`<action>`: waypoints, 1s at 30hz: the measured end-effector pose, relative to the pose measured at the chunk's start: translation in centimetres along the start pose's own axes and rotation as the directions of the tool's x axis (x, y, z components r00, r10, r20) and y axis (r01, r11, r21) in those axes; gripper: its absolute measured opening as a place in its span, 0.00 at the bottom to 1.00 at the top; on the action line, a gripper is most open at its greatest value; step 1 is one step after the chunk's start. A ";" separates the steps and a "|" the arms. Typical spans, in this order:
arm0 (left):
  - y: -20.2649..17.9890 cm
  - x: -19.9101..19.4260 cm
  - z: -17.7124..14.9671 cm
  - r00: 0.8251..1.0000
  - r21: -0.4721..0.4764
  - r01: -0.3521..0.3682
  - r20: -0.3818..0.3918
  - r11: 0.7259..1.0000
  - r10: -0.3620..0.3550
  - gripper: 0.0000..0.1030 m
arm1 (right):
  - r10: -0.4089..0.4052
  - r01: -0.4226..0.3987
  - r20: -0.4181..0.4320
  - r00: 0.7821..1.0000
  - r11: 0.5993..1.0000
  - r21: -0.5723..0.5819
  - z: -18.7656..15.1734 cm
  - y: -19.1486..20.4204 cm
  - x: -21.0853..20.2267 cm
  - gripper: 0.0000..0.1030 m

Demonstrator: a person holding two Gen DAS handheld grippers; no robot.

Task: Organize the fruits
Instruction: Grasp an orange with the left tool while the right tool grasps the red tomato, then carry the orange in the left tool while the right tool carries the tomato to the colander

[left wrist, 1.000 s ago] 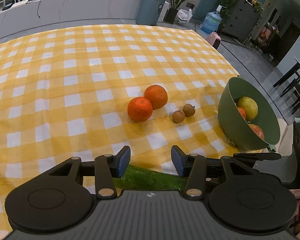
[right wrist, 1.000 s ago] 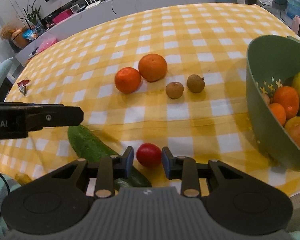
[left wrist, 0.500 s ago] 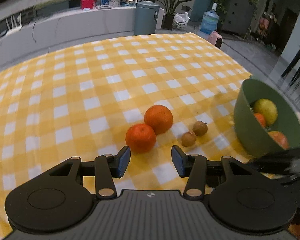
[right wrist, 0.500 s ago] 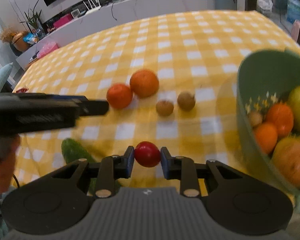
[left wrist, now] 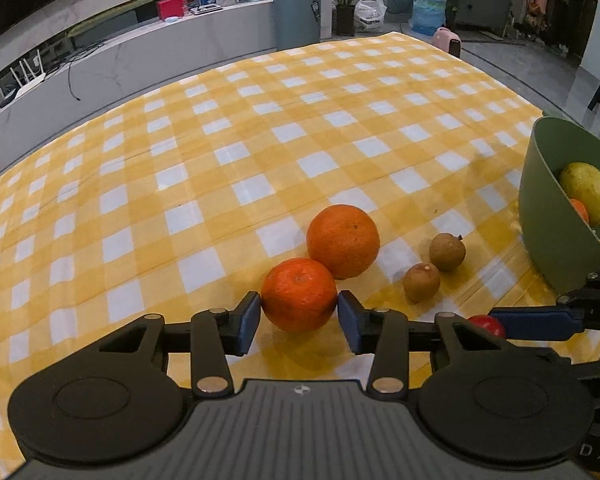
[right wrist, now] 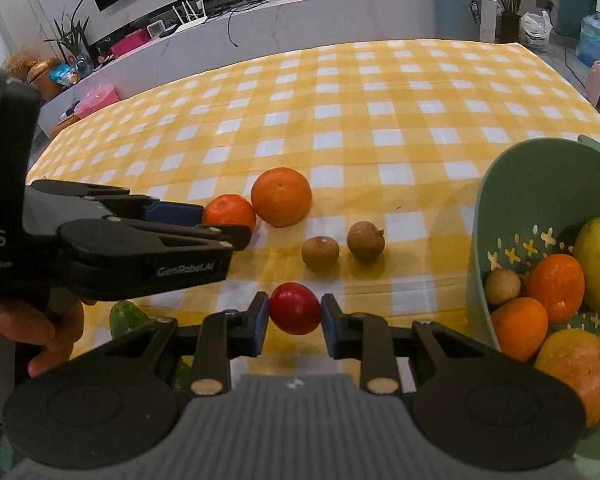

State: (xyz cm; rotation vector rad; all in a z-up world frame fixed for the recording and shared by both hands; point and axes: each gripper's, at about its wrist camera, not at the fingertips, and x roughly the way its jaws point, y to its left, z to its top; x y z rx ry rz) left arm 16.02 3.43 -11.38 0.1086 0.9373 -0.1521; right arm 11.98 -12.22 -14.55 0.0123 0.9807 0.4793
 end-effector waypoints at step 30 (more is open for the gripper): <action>-3.1 -11.5 0.9 0.979 -0.148 0.177 0.132 0.973 -0.158 0.43 | 0.041 -0.030 0.176 0.984 0.997 -0.067 -1.2 -1.3 -9.2 0.24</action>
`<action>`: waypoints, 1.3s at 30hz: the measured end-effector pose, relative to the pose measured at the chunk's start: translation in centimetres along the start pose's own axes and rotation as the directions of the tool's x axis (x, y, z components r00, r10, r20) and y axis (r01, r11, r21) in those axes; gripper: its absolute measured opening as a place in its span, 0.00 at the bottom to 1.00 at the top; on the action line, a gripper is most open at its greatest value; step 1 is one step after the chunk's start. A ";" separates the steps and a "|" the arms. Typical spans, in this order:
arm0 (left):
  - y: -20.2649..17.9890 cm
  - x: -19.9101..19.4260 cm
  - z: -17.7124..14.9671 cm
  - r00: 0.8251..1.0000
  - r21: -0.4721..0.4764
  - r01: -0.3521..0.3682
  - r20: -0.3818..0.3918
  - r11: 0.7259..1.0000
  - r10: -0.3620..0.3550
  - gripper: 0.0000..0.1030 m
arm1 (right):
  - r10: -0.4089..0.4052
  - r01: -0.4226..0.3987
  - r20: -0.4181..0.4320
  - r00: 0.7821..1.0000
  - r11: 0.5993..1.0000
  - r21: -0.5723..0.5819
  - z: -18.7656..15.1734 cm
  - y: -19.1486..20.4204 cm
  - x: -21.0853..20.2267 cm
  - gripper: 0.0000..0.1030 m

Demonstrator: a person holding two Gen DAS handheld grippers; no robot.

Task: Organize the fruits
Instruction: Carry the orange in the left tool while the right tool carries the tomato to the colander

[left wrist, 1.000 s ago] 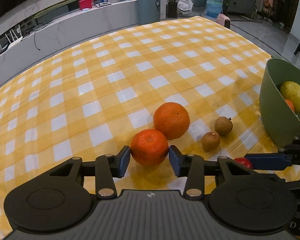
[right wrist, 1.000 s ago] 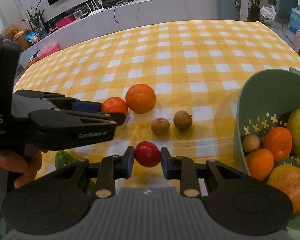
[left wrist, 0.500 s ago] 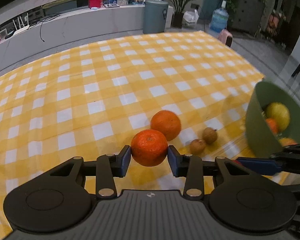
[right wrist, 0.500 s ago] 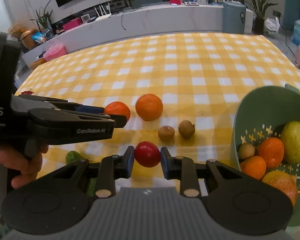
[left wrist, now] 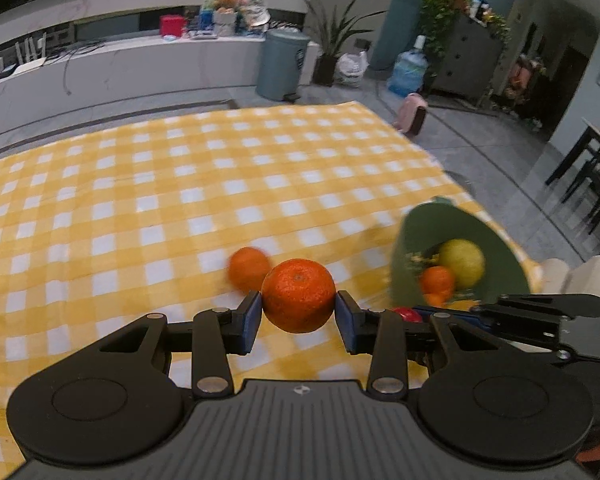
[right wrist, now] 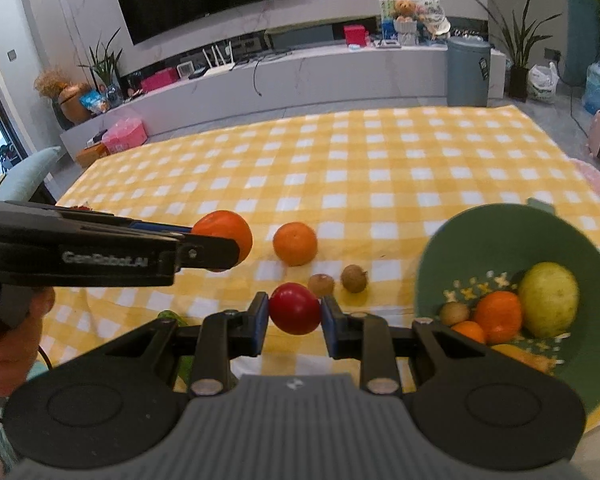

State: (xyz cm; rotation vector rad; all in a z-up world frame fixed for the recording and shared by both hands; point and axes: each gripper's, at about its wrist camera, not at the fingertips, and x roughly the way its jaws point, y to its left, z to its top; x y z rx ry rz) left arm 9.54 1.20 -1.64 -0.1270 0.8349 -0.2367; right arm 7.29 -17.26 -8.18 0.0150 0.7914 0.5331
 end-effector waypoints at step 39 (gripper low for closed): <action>-12.8 12.0 2.4 0.965 0.141 0.165 -0.228 0.976 -0.130 0.43 | -0.199 0.078 -0.316 0.928 0.931 -0.355 0.0 -16.6 1.0 0.24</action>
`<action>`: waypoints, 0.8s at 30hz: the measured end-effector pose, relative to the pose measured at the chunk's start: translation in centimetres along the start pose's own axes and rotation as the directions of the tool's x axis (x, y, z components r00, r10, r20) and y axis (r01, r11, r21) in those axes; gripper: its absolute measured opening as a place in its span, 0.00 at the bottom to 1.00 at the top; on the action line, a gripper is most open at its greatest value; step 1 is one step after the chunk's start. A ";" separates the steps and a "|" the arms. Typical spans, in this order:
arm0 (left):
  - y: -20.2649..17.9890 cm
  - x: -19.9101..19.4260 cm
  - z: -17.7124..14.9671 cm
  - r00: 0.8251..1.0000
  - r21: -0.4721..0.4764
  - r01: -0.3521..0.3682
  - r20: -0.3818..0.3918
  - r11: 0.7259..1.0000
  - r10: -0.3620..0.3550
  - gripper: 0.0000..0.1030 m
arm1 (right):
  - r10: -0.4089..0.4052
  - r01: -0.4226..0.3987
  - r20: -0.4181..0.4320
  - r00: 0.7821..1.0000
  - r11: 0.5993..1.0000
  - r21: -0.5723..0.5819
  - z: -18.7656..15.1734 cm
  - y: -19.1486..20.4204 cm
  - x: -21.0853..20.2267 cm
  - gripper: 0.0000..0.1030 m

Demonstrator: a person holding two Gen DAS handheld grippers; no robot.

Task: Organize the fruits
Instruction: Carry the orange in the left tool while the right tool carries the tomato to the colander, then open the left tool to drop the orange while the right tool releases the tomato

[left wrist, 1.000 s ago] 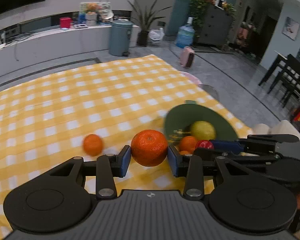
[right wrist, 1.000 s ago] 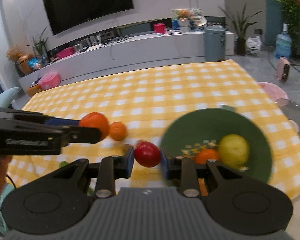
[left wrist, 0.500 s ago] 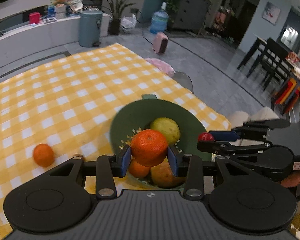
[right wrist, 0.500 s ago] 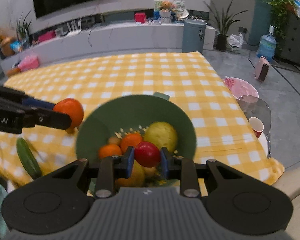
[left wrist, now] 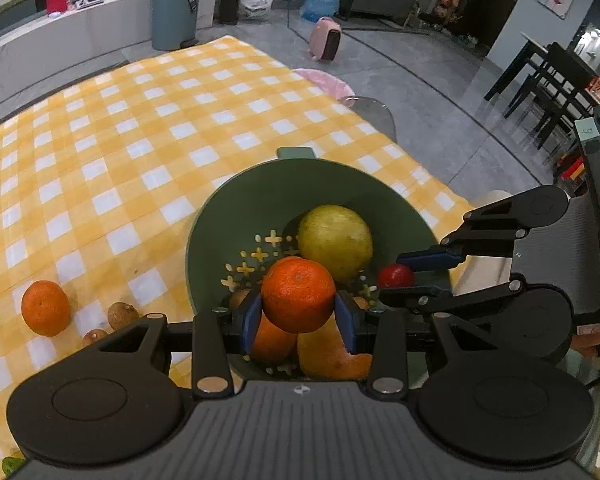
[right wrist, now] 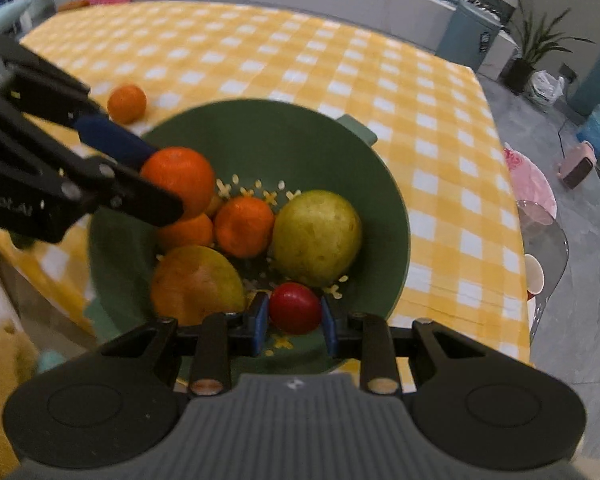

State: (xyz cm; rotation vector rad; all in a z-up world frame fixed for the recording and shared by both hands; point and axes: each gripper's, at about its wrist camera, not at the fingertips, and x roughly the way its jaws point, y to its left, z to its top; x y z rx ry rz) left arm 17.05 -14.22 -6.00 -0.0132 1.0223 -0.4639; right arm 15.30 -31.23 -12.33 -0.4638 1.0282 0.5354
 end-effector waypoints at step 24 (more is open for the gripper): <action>0.6 4.1 2.0 0.990 0.095 -0.118 -0.062 0.988 0.125 0.44 | 0.022 -0.035 -0.101 0.995 0.991 -0.128 1.3 -0.2 2.8 0.24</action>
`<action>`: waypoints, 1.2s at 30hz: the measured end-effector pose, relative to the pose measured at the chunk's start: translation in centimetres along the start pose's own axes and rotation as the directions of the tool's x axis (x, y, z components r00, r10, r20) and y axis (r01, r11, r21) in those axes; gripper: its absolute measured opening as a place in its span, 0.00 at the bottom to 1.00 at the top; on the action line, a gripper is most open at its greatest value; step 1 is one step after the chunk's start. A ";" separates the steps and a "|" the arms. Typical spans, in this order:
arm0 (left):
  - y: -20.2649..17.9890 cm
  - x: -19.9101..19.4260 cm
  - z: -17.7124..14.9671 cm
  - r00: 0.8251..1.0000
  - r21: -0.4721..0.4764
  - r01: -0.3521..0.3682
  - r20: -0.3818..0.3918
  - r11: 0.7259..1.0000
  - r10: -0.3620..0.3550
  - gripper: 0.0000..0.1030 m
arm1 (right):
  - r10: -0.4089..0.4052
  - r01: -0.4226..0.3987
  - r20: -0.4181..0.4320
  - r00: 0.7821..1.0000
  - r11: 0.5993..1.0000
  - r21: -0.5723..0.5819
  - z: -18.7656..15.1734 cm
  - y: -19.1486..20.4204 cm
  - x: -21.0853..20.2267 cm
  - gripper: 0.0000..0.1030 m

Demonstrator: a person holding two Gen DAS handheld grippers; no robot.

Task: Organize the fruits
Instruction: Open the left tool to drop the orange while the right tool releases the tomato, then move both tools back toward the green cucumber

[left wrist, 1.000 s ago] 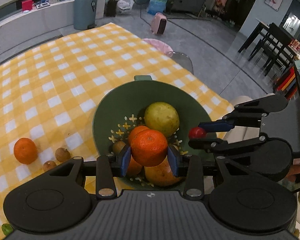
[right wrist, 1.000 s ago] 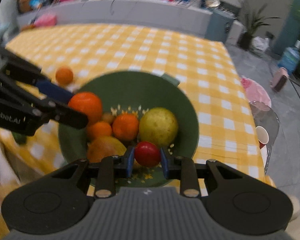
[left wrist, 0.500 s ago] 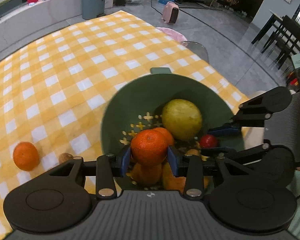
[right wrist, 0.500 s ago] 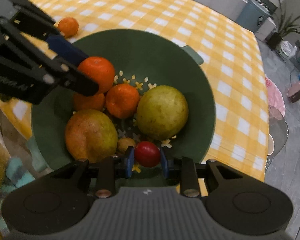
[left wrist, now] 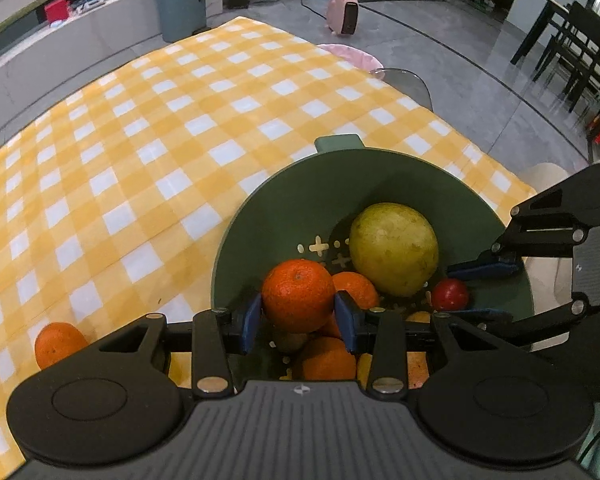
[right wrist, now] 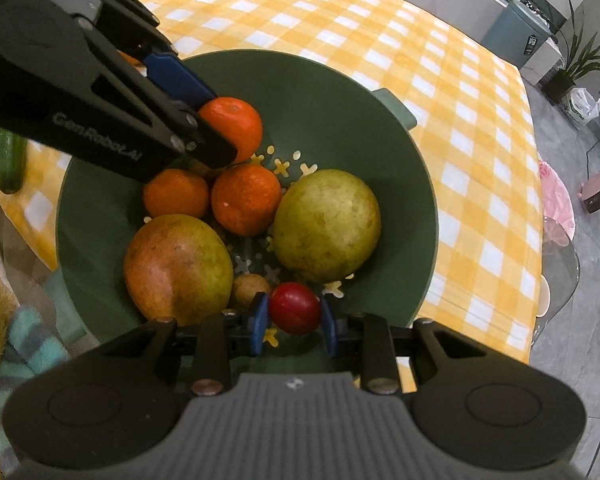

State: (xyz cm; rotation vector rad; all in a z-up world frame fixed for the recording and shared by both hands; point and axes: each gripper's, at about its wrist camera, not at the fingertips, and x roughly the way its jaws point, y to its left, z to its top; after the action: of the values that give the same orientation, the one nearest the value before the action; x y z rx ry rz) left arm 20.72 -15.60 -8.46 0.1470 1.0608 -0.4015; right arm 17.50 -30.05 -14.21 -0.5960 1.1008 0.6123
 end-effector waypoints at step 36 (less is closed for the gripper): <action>1.8 -13.0 -7.1 0.978 -0.001 -0.110 0.178 0.994 0.108 0.63 | -0.129 0.003 0.397 0.909 0.953 0.304 -2.5 7.3 -8.3 0.53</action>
State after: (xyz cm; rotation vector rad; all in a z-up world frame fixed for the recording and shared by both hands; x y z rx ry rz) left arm 10.16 -8.53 -0.74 0.1732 0.8705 -0.3138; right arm 8.02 -28.08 -8.31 -0.2230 0.7470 0.4718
